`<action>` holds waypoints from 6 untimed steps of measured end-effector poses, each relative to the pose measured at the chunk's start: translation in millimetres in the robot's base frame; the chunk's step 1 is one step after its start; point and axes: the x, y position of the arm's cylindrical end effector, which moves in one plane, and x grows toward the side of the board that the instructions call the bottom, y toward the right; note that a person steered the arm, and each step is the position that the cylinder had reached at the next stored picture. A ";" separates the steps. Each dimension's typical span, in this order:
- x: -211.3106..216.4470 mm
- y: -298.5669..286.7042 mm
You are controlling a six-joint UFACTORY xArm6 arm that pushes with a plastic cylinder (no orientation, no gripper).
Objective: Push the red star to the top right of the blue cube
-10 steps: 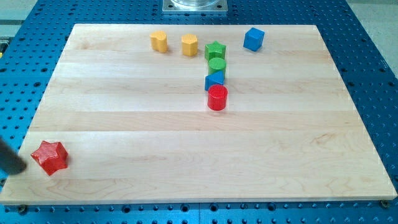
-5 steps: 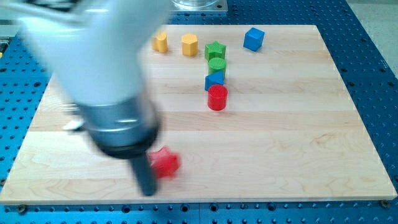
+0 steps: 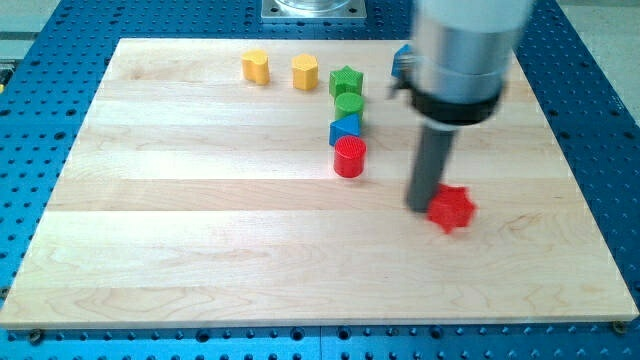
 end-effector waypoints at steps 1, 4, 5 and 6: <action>43.2 -63.5; -4.8 16.2; -14.1 26.4; -12.8 47.5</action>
